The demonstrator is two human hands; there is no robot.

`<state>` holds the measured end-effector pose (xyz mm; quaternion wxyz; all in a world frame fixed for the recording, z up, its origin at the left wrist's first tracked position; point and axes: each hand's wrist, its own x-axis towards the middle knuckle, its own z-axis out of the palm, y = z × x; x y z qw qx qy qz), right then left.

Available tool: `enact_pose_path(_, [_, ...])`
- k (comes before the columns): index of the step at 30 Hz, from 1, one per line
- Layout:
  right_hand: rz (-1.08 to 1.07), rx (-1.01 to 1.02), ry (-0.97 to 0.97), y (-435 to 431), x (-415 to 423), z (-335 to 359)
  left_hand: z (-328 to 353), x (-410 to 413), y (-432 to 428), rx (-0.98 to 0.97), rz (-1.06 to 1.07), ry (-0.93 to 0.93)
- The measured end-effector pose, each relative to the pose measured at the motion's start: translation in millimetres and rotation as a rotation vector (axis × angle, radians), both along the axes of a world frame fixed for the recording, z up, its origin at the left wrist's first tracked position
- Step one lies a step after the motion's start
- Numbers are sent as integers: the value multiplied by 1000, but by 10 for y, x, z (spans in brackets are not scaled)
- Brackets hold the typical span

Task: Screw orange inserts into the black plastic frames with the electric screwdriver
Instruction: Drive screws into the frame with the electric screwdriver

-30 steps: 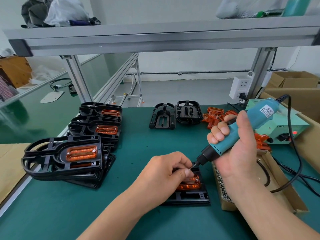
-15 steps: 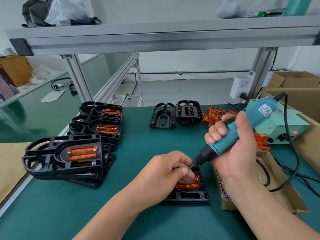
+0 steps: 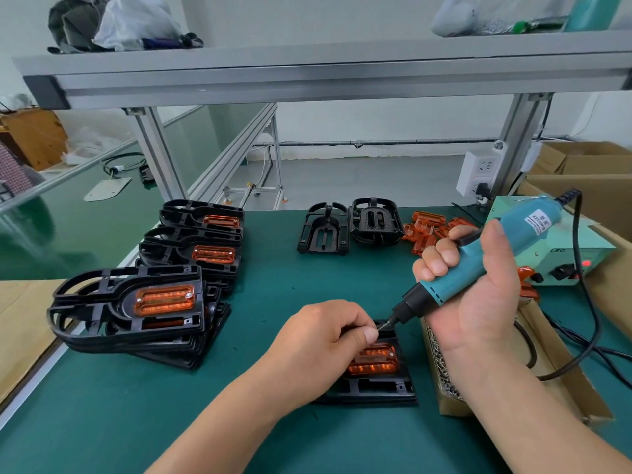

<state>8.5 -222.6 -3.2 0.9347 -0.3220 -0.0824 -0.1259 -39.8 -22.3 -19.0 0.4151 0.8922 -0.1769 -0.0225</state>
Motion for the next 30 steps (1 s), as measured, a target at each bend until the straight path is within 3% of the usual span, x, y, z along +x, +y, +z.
enact_pose_path(7, [-13, -17, 32, 22, 6, -13, -7, -3, 4, -103, -49, 110])
enact_pose_path(30, [-19, -5, 63, 46, 16, -54, -52, 123, 124, -109, 39, -25])
